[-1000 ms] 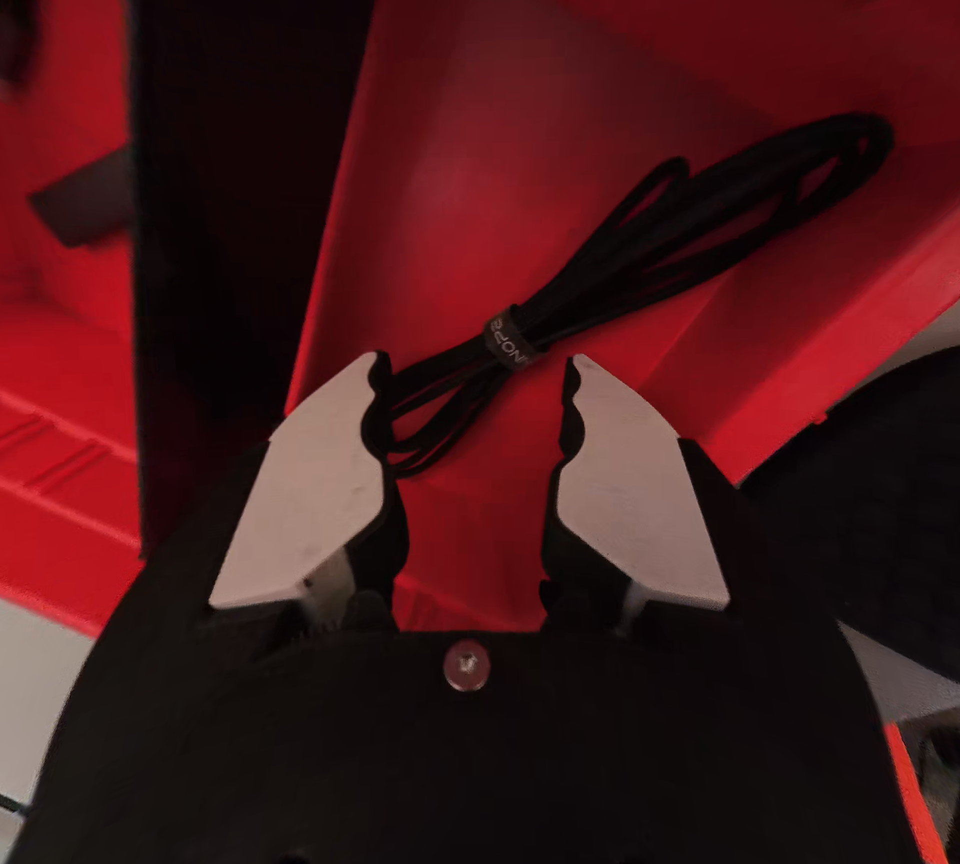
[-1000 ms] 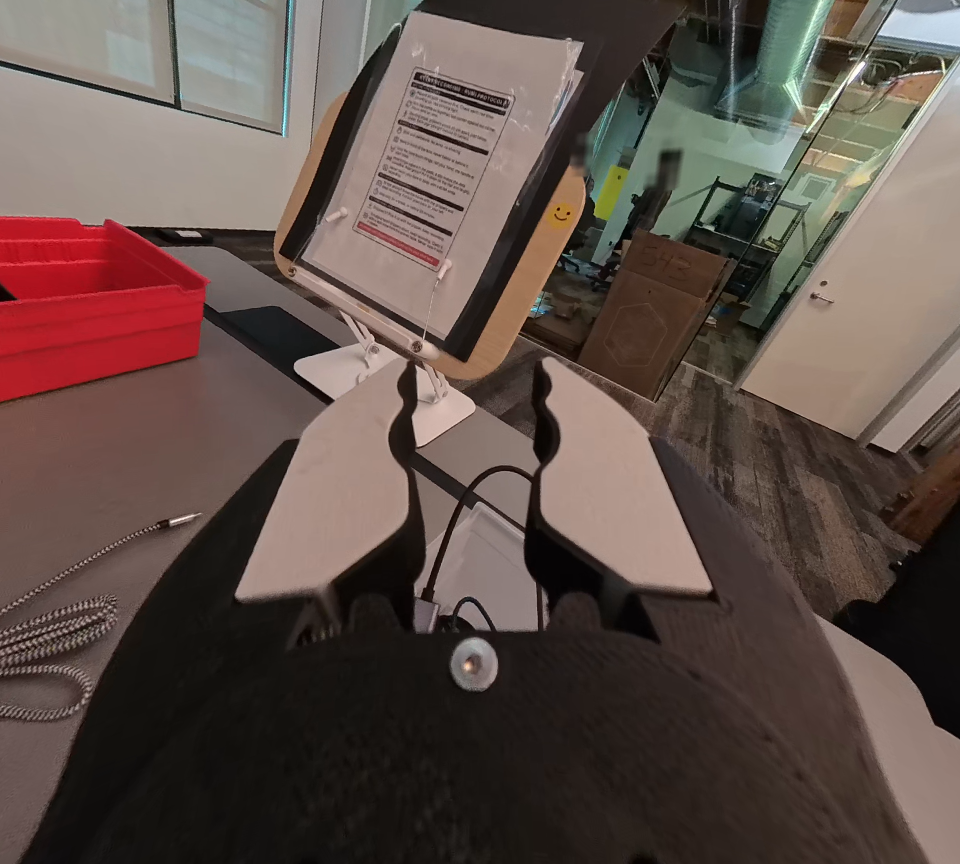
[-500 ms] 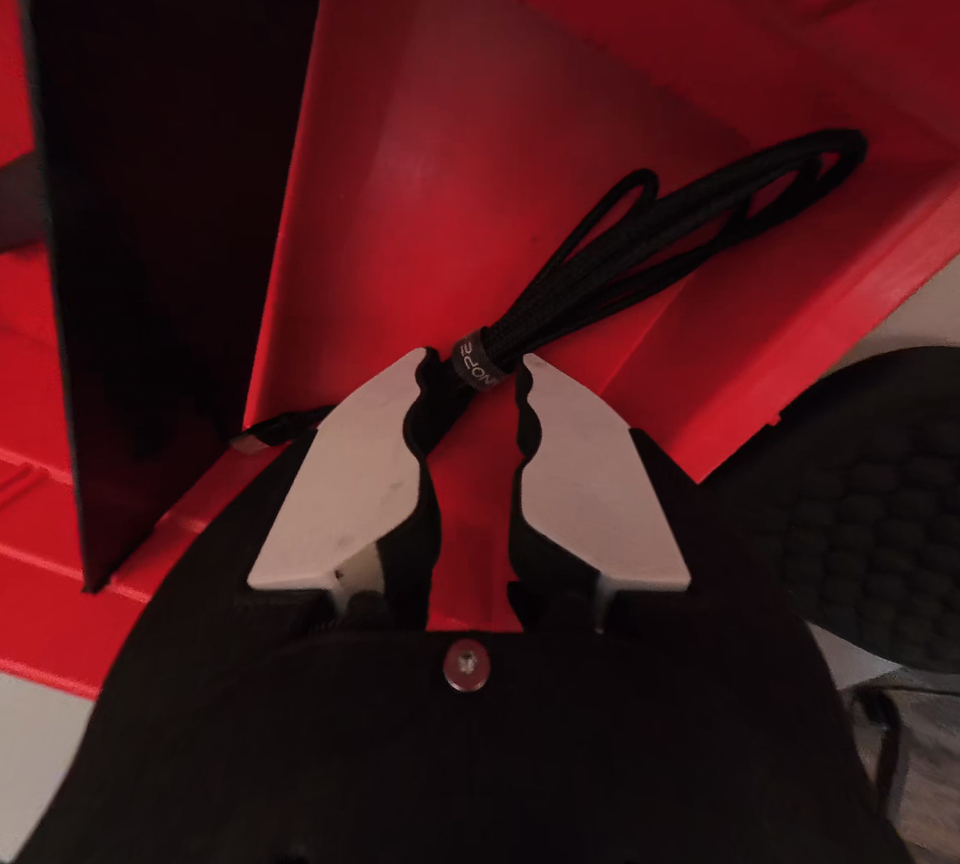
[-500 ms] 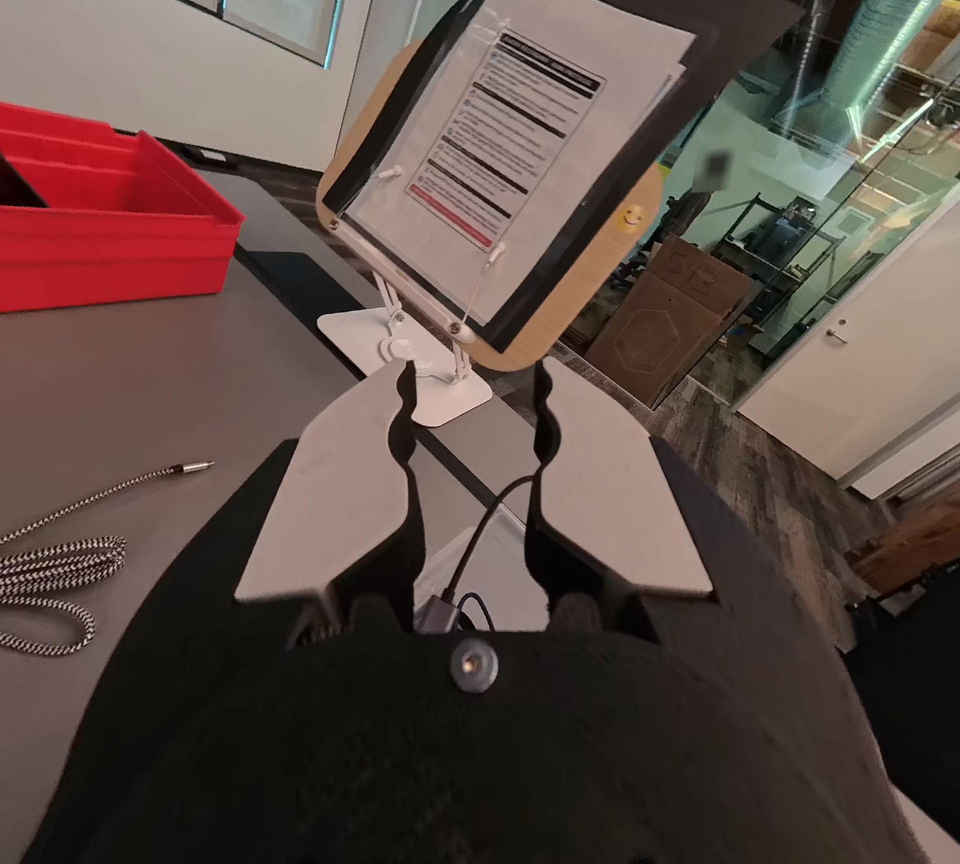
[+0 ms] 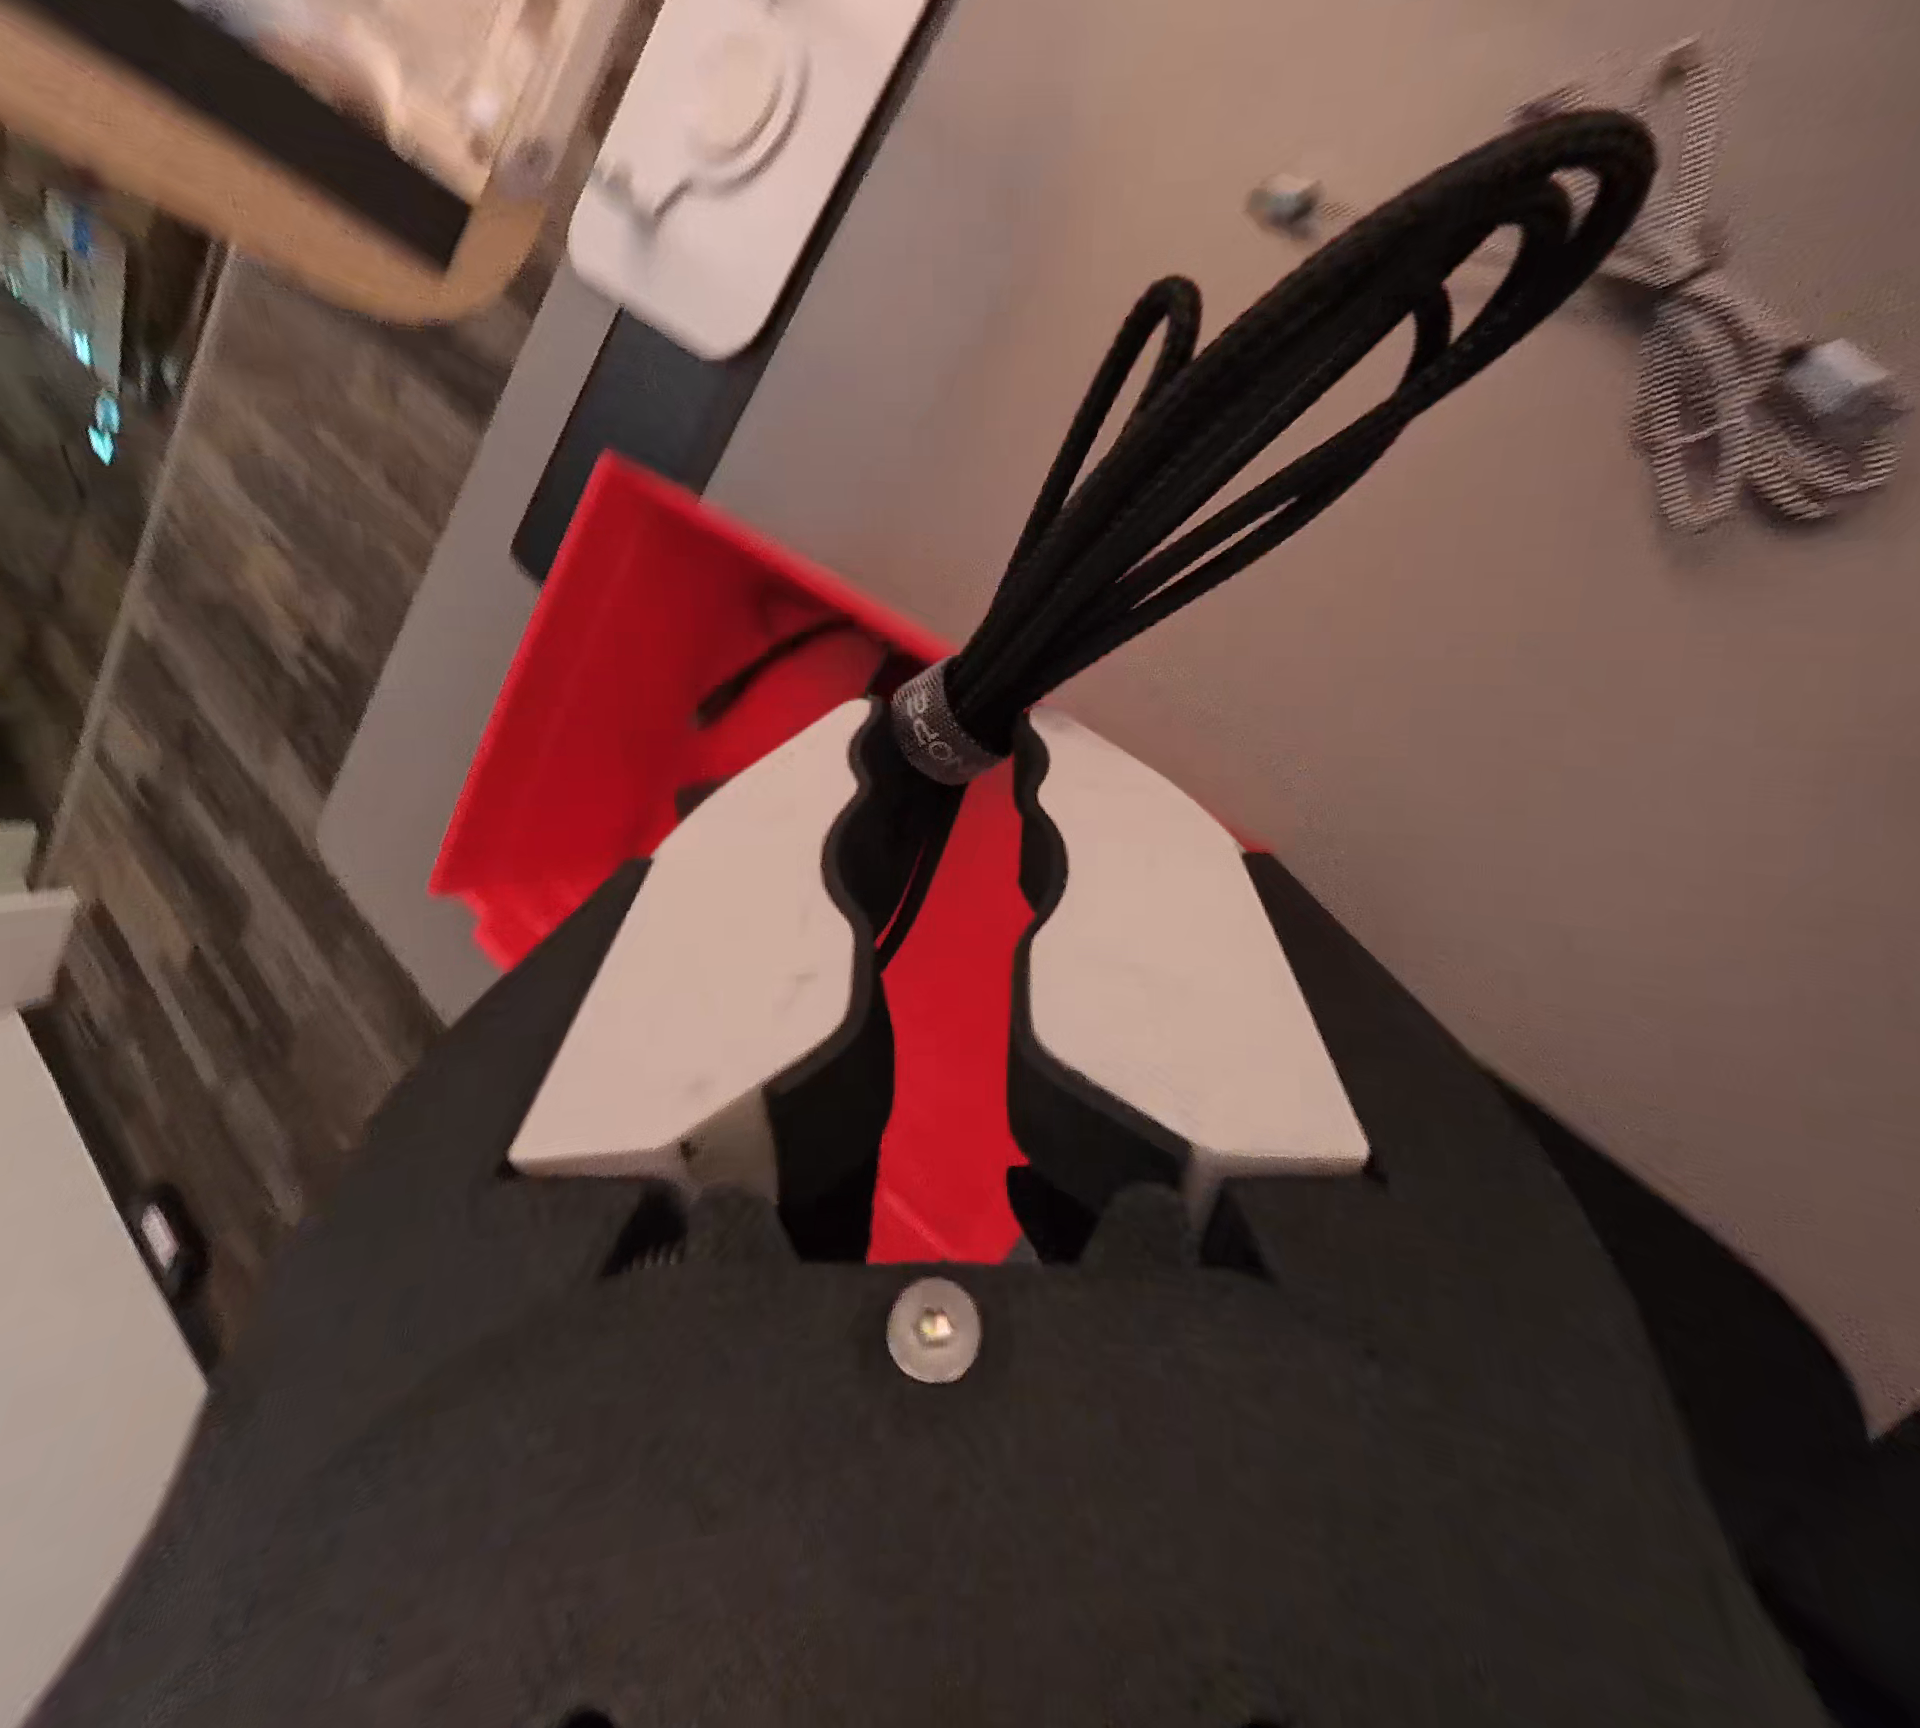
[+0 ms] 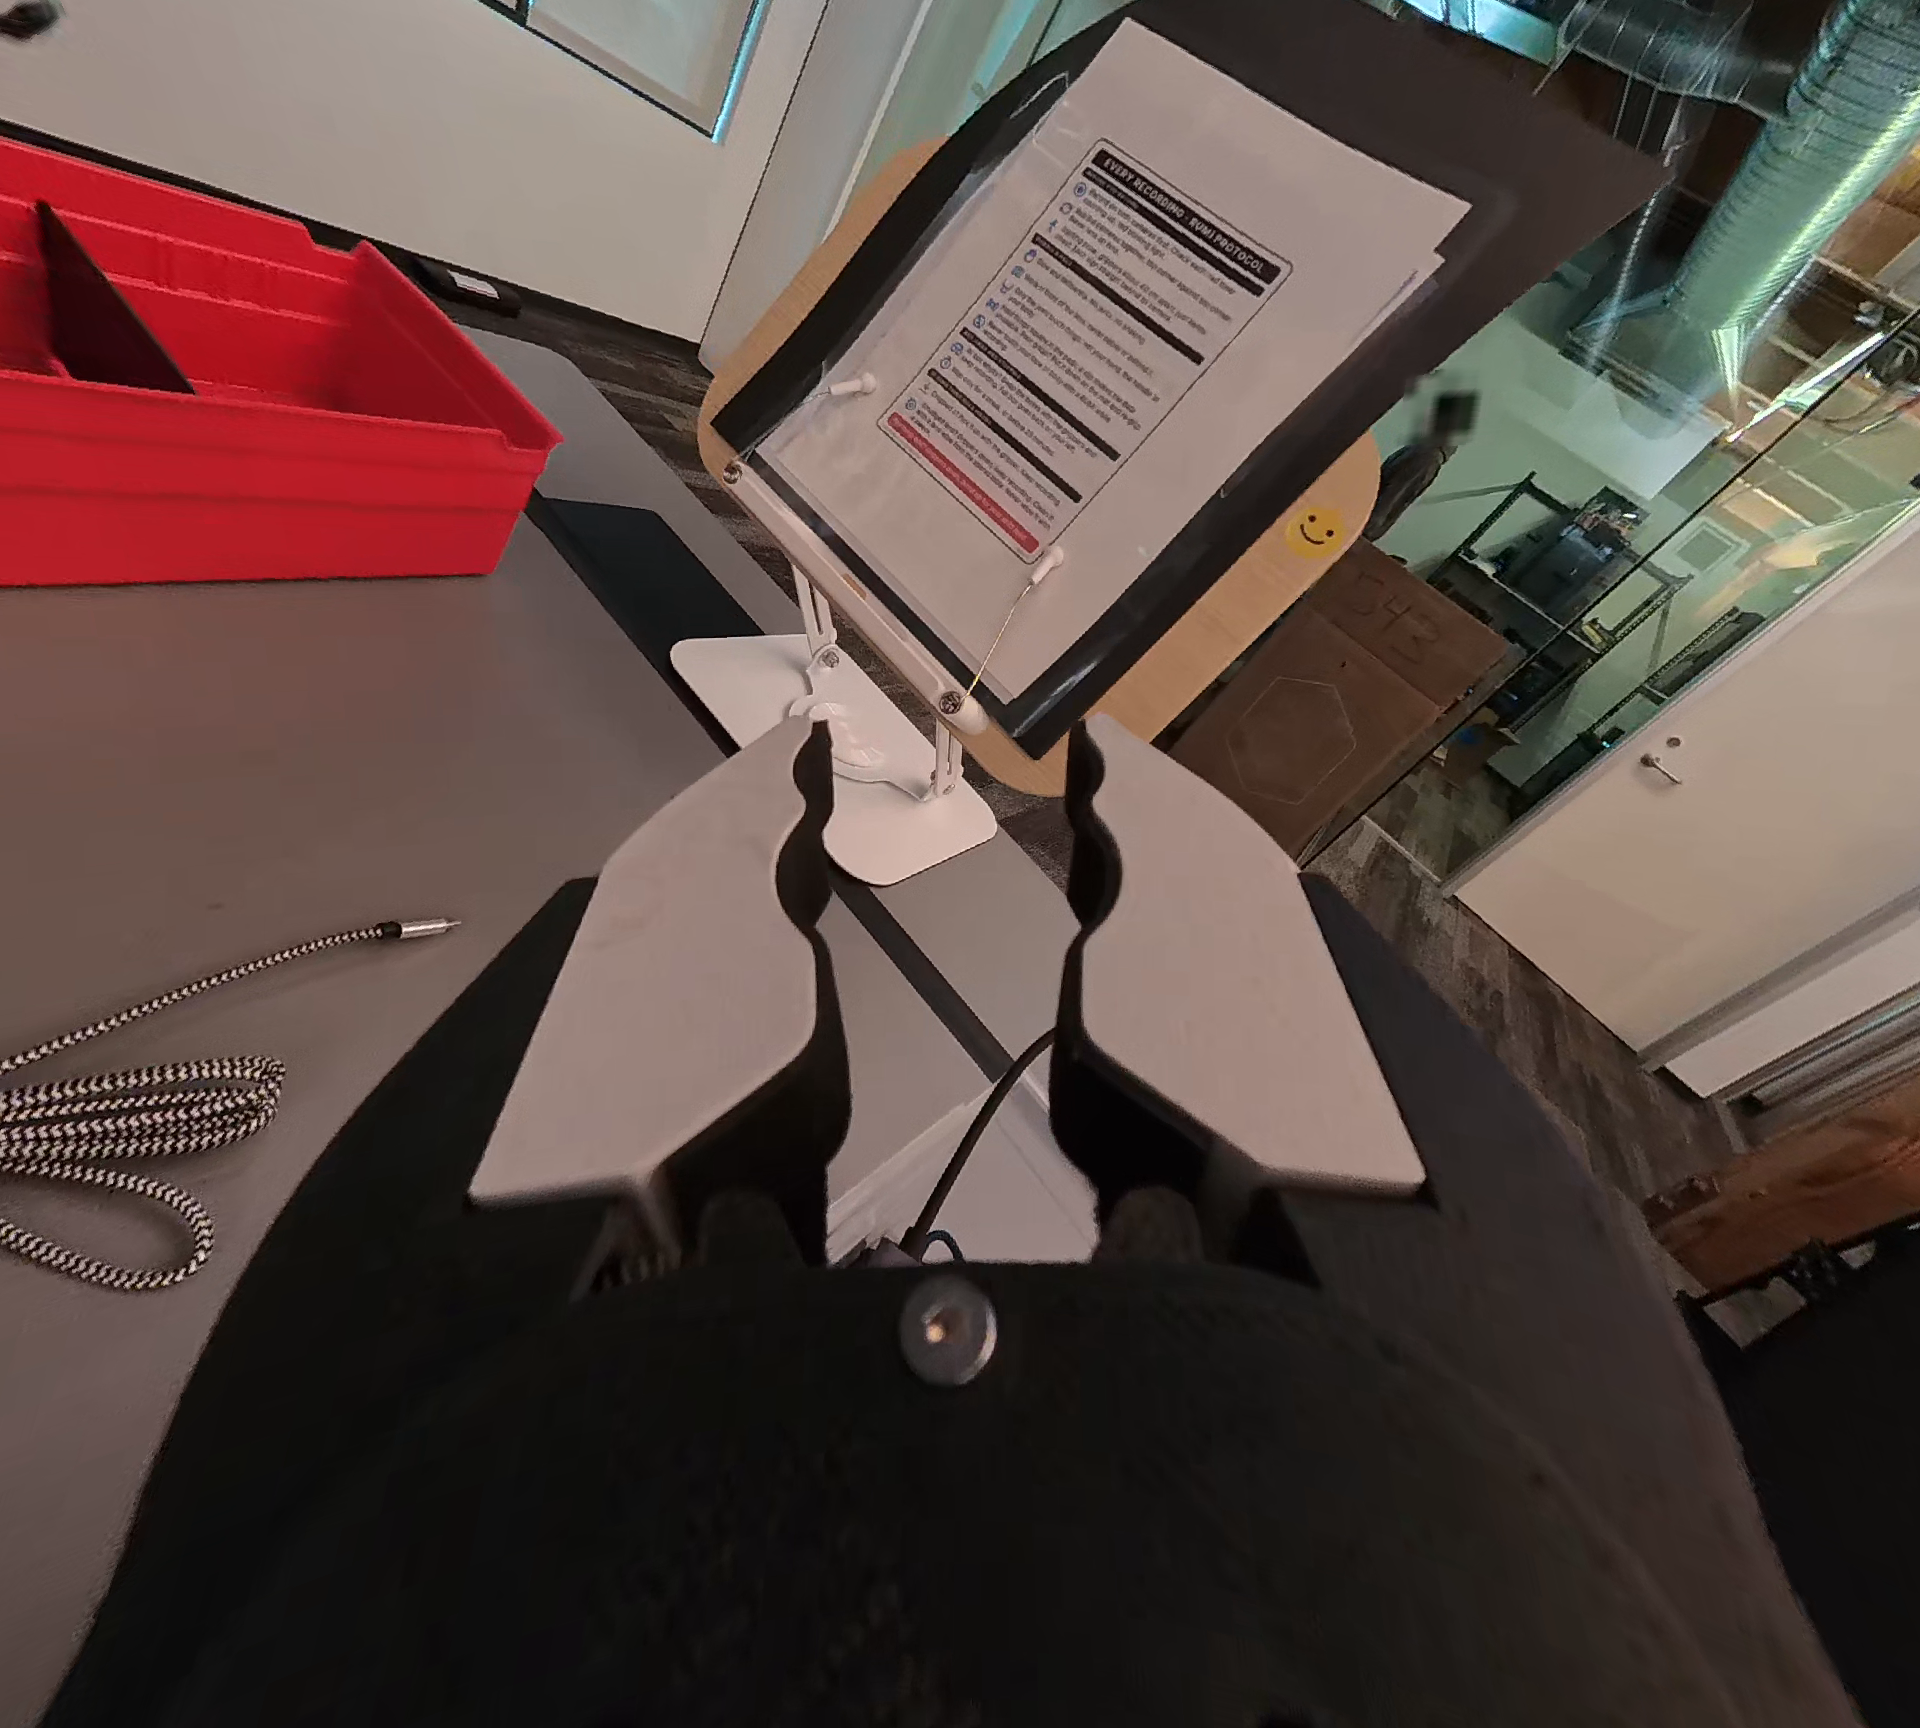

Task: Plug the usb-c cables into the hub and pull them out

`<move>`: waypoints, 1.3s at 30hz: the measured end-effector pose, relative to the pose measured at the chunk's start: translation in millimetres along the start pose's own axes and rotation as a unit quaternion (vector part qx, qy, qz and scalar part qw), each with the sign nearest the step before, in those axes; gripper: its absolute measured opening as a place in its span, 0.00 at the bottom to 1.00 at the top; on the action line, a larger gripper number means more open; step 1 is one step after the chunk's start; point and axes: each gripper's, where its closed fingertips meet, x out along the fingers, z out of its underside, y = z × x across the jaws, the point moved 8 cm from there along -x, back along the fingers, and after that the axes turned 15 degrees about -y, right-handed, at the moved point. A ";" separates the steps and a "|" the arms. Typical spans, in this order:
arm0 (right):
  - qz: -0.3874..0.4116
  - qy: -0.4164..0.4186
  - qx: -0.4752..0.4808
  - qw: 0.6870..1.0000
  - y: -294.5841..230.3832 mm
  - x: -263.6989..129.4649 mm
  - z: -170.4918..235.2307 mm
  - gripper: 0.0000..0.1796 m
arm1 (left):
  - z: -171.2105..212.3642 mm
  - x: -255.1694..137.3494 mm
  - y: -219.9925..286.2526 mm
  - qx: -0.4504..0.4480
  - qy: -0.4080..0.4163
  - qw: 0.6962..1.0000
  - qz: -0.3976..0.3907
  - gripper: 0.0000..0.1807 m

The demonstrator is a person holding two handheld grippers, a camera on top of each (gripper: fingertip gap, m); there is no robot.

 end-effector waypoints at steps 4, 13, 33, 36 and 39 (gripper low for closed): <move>-0.001 -0.004 -0.006 1.000 -2.3 0.6 -0.2 0.24 | -57.2 23.5 74.1 0.121 -0.009 0.993 0.006 0.12; -0.001 -0.017 -0.011 1.000 -0.6 1.6 5.9 0.24 | -110.2 120.5 159.4 0.253 -0.043 0.964 0.071 0.12; 0.014 -0.032 -0.016 0.999 1.4 2.9 9.4 0.24 | -61.4 42.9 34.4 0.062 0.141 0.984 0.087 0.26; 0.017 -0.041 -0.025 0.999 -0.8 5.4 8.9 0.24 | -24.5 44.1 -37.3 -0.031 0.107 0.993 0.039 0.26; 0.017 -0.051 -0.037 0.998 -4.6 9.2 9.0 0.24 | 8.3 72.3 -83.2 -0.083 0.031 0.994 0.055 0.28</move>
